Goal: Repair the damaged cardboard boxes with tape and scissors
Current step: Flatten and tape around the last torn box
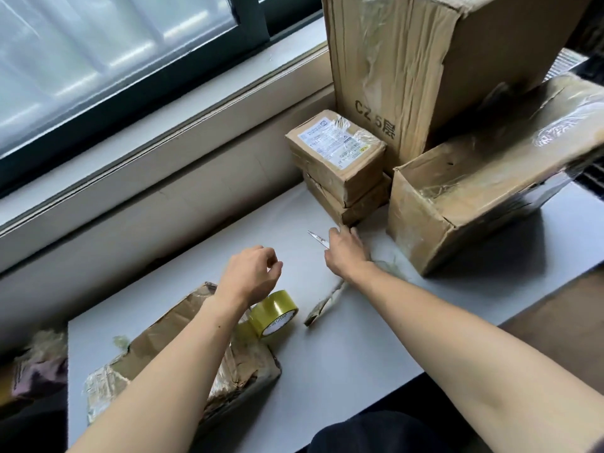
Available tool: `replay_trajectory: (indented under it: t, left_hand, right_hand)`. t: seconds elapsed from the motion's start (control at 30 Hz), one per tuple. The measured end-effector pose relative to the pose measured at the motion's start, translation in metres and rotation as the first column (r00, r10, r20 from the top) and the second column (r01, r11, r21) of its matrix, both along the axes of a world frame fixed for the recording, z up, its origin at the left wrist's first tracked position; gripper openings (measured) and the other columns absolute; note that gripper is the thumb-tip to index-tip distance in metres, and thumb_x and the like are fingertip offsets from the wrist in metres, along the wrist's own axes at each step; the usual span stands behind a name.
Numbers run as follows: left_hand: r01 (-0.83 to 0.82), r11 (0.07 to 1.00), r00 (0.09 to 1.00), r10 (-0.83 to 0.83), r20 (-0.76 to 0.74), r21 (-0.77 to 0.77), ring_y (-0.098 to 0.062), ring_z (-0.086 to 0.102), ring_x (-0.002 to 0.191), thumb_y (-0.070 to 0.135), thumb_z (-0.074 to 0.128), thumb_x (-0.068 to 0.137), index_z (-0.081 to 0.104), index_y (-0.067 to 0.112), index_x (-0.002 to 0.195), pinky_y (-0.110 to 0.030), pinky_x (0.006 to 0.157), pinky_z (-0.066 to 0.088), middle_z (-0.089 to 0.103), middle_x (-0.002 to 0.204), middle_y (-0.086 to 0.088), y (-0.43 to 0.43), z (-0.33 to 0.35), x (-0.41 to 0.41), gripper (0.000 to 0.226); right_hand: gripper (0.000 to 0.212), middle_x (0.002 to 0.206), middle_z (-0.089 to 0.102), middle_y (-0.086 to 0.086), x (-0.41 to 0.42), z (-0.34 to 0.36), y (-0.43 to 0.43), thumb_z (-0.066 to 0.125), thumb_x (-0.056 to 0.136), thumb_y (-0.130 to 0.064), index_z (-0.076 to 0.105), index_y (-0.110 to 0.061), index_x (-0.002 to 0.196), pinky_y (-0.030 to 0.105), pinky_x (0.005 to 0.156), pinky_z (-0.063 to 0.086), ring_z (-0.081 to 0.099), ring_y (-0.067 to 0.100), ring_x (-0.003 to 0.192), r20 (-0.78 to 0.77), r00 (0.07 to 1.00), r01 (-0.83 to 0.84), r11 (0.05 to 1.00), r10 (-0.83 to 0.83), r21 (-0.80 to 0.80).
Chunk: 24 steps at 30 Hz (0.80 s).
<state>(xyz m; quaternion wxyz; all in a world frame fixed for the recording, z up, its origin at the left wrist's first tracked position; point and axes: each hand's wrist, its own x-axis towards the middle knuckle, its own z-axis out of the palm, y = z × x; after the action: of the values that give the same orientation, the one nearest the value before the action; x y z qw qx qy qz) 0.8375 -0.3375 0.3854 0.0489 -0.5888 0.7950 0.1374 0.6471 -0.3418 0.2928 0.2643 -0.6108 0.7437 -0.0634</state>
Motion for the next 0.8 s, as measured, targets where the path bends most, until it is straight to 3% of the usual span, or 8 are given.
replay_trajectory:
  t: [0.13, 0.3, 0.43, 0.57, 0.67, 0.73, 0.8]
  left_hand:
    - [-0.044, 0.999, 0.999, 0.044, -0.011, 0.031, -0.019, 0.057, 0.09, 0.034, 0.053, 0.095, 0.06, 0.022, 0.085, -0.034, 0.076, 0.045, 0.06, 0.09, 0.006, 0.005, -0.006, -0.007, 0.018]
    - [-0.121, 0.99, 0.99, 0.125, -0.059, 0.07, -0.02, 0.059, 0.087, 0.034, 0.053, 0.094, 0.058, 0.022, 0.08, -0.038, 0.078, 0.048, 0.063, 0.088, 0.004, 0.006, -0.003, -0.007, 0.019]
    - [-0.279, 0.948, 0.939, 0.303, -0.161, 0.154, -0.013, 0.06, 0.088, 0.039, 0.052, 0.097, 0.064, 0.021, 0.101, -0.03, 0.075, 0.045, 0.066, 0.098, 0.008, 0.005, 0.007, -0.013, 0.022]
    - [-0.447, 0.842, 0.74, 0.538, -0.404, 0.302, -0.012, 0.061, 0.102, 0.047, 0.052, 0.097, 0.053, 0.019, 0.131, -0.026, 0.08, 0.044, 0.062, 0.113, 0.006, 0.003, 0.022, -0.017, 0.044]
    - [-0.528, 0.815, 0.606, 0.558, -0.567, 0.237, -0.014, 0.065, 0.095, 0.041, 0.057, 0.096, 0.063, 0.017, 0.113, -0.026, 0.079, 0.049, 0.068, 0.099, 0.008, 0.0, 0.037, -0.01, 0.03]
    - [-0.561, 0.814, 0.584, 0.518, -0.625, 0.15, -0.02, 0.067, 0.081, 0.034, 0.061, 0.094, 0.068, 0.015, 0.087, -0.033, 0.077, 0.055, 0.071, 0.08, 0.004, -0.001, 0.045, -0.001, 0.021]
    - [-0.588, 0.798, 0.55, 0.512, -0.659, 0.129, -0.024, 0.069, 0.075, 0.031, 0.062, 0.091, 0.065, 0.012, 0.074, -0.043, 0.076, 0.057, 0.071, 0.071, -0.002, -0.001, 0.052, 0.013, 0.026]
  right_hand:
    - [0.038, 0.138, 0.045, 0.012, -0.005, -0.013, -0.007, 0.054, 0.095, -0.013, 0.048, -0.009, 0.132, 0.038, 0.102, 0.04, 0.042, 0.03, 0.132, -0.082, 0.997, 0.013, 0.999, -0.009, 0.039]
    - [0.027, 0.126, 0.06, 0.012, 0.004, -0.012, -0.011, 0.05, 0.094, -0.014, 0.056, -0.007, 0.119, 0.037, 0.094, 0.042, 0.052, 0.032, 0.122, -0.036, 0.999, 0.014, 0.999, -0.015, -0.043]
    - [0.02, 0.103, 0.069, 0.017, 0.018, 0.012, -0.017, 0.053, 0.094, -0.022, 0.054, -0.006, 0.106, 0.041, 0.078, 0.046, 0.062, 0.038, 0.098, 0.168, 0.985, 0.002, 0.984, 0.029, -0.181]
    - [0.02, 0.093, 0.07, 0.013, 0.041, 0.051, -0.013, 0.059, 0.094, -0.026, 0.053, -0.009, 0.103, 0.044, 0.074, 0.05, 0.064, 0.038, 0.085, 0.465, 0.88, 0.065, 0.945, 0.097, -0.319]
    - [0.018, 0.087, 0.07, 0.009, 0.061, 0.077, -0.002, 0.061, 0.094, -0.027, 0.055, -0.011, 0.1, 0.044, 0.069, 0.051, 0.065, 0.034, 0.079, 0.539, 0.812, 0.034, 0.903, 0.225, -0.428]
    - [0.015, 0.089, 0.07, 0.006, 0.074, 0.088, 0.005, 0.061, 0.094, -0.025, 0.058, -0.012, 0.1, 0.044, 0.072, 0.052, 0.065, 0.03, 0.082, 0.564, 0.778, 0.027, 0.884, 0.275, -0.468]
    - [0.011, 0.095, 0.067, 0.004, 0.084, 0.094, 0.009, 0.062, 0.093, -0.019, 0.064, -0.011, 0.102, 0.042, 0.081, 0.053, 0.062, 0.025, 0.091, 0.556, 0.774, 0.049, 0.846, 0.303, -0.53]
